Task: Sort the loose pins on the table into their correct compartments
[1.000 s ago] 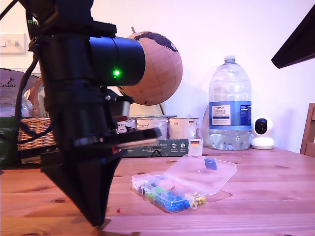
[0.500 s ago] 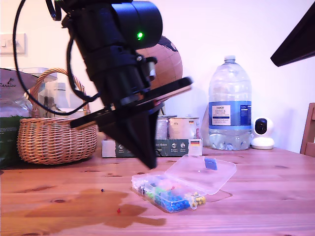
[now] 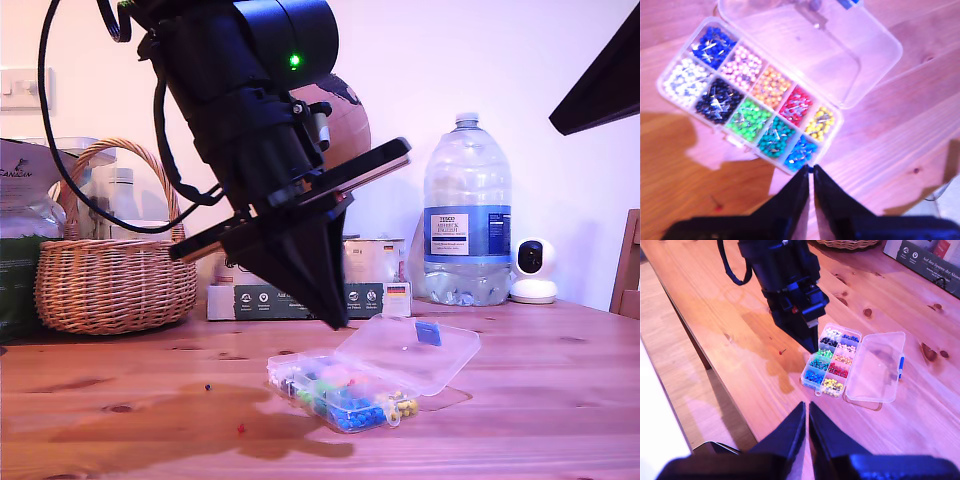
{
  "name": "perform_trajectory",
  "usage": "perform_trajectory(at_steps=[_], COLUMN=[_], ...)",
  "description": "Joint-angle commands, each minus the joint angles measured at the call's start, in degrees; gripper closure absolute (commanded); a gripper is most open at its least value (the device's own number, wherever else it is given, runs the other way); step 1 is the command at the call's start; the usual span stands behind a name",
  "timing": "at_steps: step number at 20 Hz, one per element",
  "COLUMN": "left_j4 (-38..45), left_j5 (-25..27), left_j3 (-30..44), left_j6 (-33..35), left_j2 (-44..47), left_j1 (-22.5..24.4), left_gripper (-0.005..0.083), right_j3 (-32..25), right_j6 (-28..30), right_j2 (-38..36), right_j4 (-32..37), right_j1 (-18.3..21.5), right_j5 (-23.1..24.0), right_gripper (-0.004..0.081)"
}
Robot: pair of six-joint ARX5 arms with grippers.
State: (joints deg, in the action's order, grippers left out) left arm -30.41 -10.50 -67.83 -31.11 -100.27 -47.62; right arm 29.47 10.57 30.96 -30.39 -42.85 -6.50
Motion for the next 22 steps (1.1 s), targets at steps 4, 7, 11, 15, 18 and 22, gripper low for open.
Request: perform_trajectory(at_steps=[4, 7, 11, 15, 18, 22], left_j4=[0.72, 0.74, 0.66, 0.50, 1.84, 1.84], left_j5=[-0.63, -0.63, -0.59, -0.66, -0.63, -0.66], left_j3=[-0.13, -0.13, -0.13, -0.15, -0.17, -0.44], left_j6=[0.13, 0.31, 0.74, 1.27, 1.40, 1.40], left_j2=[-3.28, -3.34, -3.74, -6.27, -6.36, -6.36], left_j1=[-0.83, -1.18, -1.27, -1.31, -1.53, -1.64], left_gripper=[0.0793, 0.0793, 0.0793, 0.0793, 0.0793, 0.0793], right_j3=[-0.13, -0.13, -0.13, -0.13, -0.13, -0.13], right_j6=[-0.09, -0.09, -0.11, -0.13, -0.13, -0.13], right_j2=[-0.17, -0.17, -0.17, -0.17, -0.17, -0.17], right_j4=[0.66, 0.68, 0.72, 0.74, 0.72, 0.70], right_j1=[-0.26, -0.26, -0.26, -0.26, -0.26, -0.26], right_j5=[-0.02, 0.00, -0.02, -0.02, -0.02, -0.02], right_gripper=[0.0783, 0.0783, 0.0783, 0.0783, 0.0783, 0.0783])
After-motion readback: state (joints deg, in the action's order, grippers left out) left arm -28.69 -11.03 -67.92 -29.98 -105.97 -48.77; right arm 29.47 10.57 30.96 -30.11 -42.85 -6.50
